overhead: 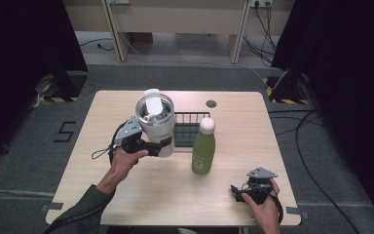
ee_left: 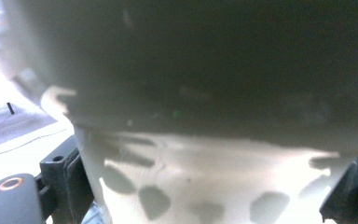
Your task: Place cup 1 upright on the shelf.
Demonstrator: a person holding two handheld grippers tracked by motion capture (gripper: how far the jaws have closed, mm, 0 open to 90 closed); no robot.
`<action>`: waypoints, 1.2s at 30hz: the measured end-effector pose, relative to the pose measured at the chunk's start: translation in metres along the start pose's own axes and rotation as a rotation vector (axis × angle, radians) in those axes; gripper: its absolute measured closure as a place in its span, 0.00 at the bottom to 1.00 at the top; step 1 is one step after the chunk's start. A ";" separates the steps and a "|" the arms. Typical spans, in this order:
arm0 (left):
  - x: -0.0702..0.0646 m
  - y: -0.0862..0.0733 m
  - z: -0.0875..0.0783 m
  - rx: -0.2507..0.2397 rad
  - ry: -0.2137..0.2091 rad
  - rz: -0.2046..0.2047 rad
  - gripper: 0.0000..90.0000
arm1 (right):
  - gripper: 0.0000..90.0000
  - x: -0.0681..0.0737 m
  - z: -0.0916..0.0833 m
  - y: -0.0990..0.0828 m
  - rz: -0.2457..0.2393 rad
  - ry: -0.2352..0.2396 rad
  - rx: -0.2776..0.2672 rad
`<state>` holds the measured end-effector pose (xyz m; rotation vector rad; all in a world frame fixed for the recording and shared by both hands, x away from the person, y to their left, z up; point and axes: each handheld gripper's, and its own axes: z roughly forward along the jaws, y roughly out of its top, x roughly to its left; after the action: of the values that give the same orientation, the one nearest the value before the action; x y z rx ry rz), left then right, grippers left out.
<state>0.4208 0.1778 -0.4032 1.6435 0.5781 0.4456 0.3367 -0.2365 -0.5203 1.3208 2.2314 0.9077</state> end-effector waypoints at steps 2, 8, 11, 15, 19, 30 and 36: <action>0.006 0.006 0.001 0.002 0.011 -0.002 0.12 | 0.00 0.000 0.000 0.000 0.000 0.000 0.000; 0.016 0.019 0.006 0.031 0.026 0.018 0.12 | 0.00 0.000 0.000 0.000 0.000 0.000 0.000; 0.020 0.024 0.011 0.035 0.031 0.012 0.12 | 0.00 0.000 0.000 0.000 0.000 0.000 0.000; 0.026 0.032 0.016 0.031 0.035 -0.007 0.12 | 0.00 0.000 0.000 0.000 0.000 0.000 0.000; 0.032 0.041 0.022 0.022 0.043 -0.003 0.12 | 0.00 0.000 0.000 0.000 0.001 0.000 0.000; 0.052 0.045 0.048 0.023 0.088 -0.014 0.12 | 0.00 0.000 0.000 0.000 0.001 0.001 0.000; 0.058 0.038 0.058 0.027 0.094 -0.023 0.12 | 0.00 -0.001 0.000 0.000 -0.008 0.001 -0.002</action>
<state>0.5059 0.1627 -0.3767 1.6466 0.6748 0.5018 0.3376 -0.2370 -0.5204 1.3097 2.2342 0.9080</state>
